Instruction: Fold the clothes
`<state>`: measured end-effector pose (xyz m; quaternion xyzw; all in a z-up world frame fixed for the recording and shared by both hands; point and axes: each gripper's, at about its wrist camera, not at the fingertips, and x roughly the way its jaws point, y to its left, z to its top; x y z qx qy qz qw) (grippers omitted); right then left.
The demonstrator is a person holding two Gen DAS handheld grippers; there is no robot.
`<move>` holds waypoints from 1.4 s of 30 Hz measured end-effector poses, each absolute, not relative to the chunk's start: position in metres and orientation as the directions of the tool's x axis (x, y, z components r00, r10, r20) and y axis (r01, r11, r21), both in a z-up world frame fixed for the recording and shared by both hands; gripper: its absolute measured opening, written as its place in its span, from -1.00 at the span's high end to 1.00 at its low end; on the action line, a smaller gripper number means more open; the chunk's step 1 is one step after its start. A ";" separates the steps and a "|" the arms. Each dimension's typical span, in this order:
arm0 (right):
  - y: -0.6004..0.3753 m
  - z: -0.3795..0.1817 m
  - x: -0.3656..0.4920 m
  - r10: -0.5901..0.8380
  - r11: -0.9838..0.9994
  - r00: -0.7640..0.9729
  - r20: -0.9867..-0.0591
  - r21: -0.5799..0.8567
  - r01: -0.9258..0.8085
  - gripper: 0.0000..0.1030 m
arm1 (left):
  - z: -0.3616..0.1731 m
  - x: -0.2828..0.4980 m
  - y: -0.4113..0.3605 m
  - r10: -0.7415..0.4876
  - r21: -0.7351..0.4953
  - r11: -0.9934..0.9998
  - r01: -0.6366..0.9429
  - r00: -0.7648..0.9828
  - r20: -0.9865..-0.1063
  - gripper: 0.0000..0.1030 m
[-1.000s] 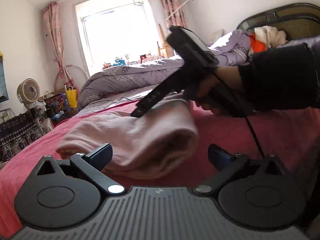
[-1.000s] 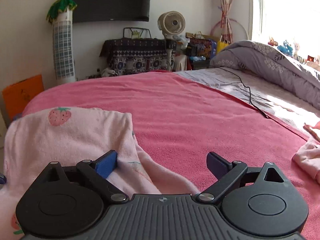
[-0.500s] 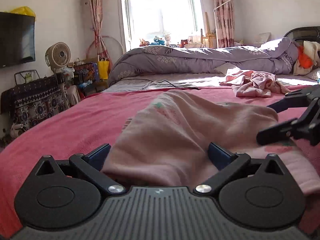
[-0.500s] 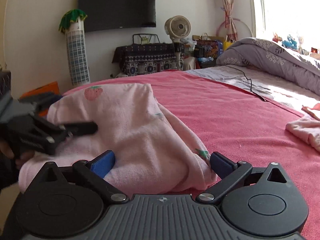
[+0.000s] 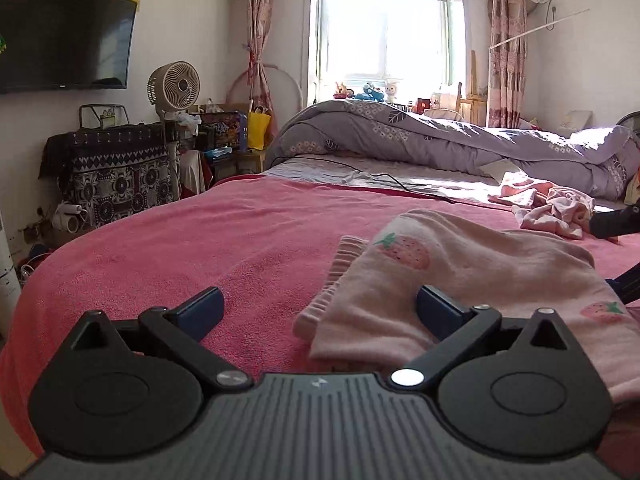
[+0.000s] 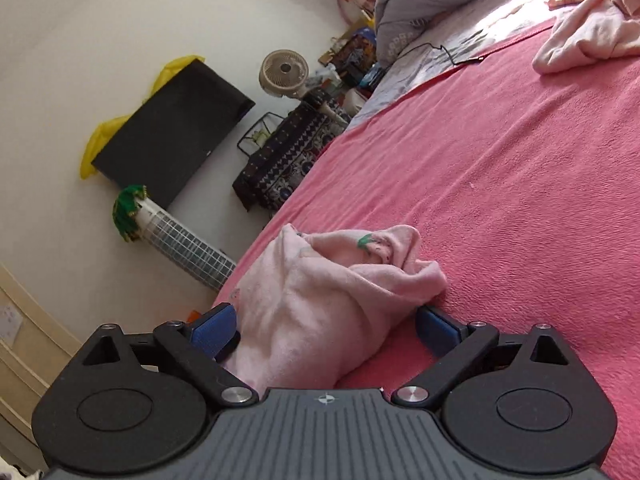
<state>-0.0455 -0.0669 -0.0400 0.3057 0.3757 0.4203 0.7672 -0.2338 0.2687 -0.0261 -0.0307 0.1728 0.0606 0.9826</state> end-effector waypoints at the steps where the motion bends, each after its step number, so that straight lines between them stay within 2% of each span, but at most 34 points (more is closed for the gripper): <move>1: -0.058 -0.042 -0.037 0.874 0.455 0.369 -0.315 0.796 -0.399 -0.92 | -0.027 -0.234 0.270 0.106 -0.059 0.989 -0.135 0.932 -0.346 -1.00; 3: -0.035 -0.038 -0.026 0.849 0.501 0.399 -0.346 0.768 -0.400 -0.93 | -0.026 -0.236 0.271 0.106 -0.077 0.987 -0.142 0.929 -0.355 -1.00; 4: -0.027 -0.038 -0.024 0.852 0.497 0.395 -0.344 0.767 -0.406 -0.80 | -0.026 -0.237 0.272 0.106 -0.083 0.986 -0.145 0.927 -0.359 -1.00; 5: -0.023 -0.040 -0.023 0.856 0.486 0.394 -0.334 0.780 -0.394 -0.27 | -0.025 -0.238 0.272 0.111 -0.077 0.986 -0.148 0.926 -0.361 -1.00; 6: -0.025 -0.046 -0.019 0.867 0.454 0.385 -0.315 0.818 -0.353 0.09 | -0.023 -0.240 0.270 0.119 -0.062 0.987 -0.151 0.925 -0.362 -1.00; 7: -0.027 -0.052 -0.016 0.878 0.419 0.378 -0.294 0.853 -0.311 0.31 | -0.021 -0.242 0.269 0.127 -0.046 0.987 -0.154 0.923 -0.363 -1.00; 13: -0.064 -0.053 0.004 0.892 0.297 0.415 -0.179 0.925 -0.238 0.34 | -0.003 -0.236 0.252 0.127 -0.003 0.991 -0.136 0.932 -0.338 -0.99; 15: -0.084 -0.041 0.011 0.880 0.261 0.460 -0.118 0.930 -0.260 0.50 | 0.002 -0.229 0.240 0.108 0.023 0.994 -0.106 0.941 -0.319 -0.99; 16: -0.090 -0.036 0.010 0.874 0.294 0.466 -0.139 0.915 -0.277 0.70 | 0.004 -0.226 0.234 0.100 0.042 0.995 -0.092 0.945 -0.311 -0.99; 19: -0.105 -0.022 0.007 0.850 0.390 0.487 -0.200 0.861 -0.328 0.65 | 0.003 -0.220 0.219 0.091 0.103 0.993 -0.063 0.949 -0.300 -1.00; 21: -0.114 -0.014 0.003 0.833 0.451 0.498 -0.242 0.818 -0.356 0.50 | -0.002 -0.217 0.213 0.105 0.141 0.988 -0.063 0.945 -0.310 -1.00; 22: -0.111 -0.017 -0.003 0.832 0.478 0.478 -0.282 0.802 -0.358 0.28 | -0.005 -0.216 0.212 0.117 0.157 0.985 -0.069 0.940 -0.320 -1.00; 23: -0.107 -0.021 -0.010 0.839 0.480 0.452 -0.303 0.802 -0.355 0.19 | -0.009 -0.215 0.214 0.118 0.153 0.986 -0.071 0.937 -0.330 -1.00; 25: -0.098 -0.031 -0.023 0.852 0.485 0.398 -0.341 0.802 -0.350 0.17 | -0.013 -0.216 0.221 0.104 0.117 0.991 -0.067 0.933 -0.345 -1.00; 29: -0.066 -0.049 -0.035 0.873 0.474 0.307 -0.379 0.809 -0.348 -0.05 | -0.015 -0.216 0.231 0.077 0.063 0.996 -0.059 0.930 -0.360 -1.00; 32: -0.050 -0.056 -0.031 0.885 0.434 0.324 -0.336 0.847 -0.307 0.00 | -0.017 -0.216 0.234 0.085 0.050 0.996 -0.072 0.927 -0.367 -1.00; 34: -0.043 -0.059 -0.025 0.893 0.394 0.338 -0.296 0.879 -0.270 0.23 | -0.014 -0.220 0.236 0.091 0.049 0.996 -0.079 0.928 -0.361 -1.00; 35: -0.044 -0.057 -0.024 0.894 0.385 0.348 -0.282 0.882 -0.273 0.28 | -0.013 -0.221 0.237 0.094 0.048 0.995 -0.082 0.929 -0.358 -1.00; 42: -0.059 -0.021 -0.018 0.842 0.430 0.484 -0.239 0.839 -0.333 0.42 | 0.006 -0.218 0.227 0.081 0.052 0.996 -0.068 0.947 -0.310 -0.99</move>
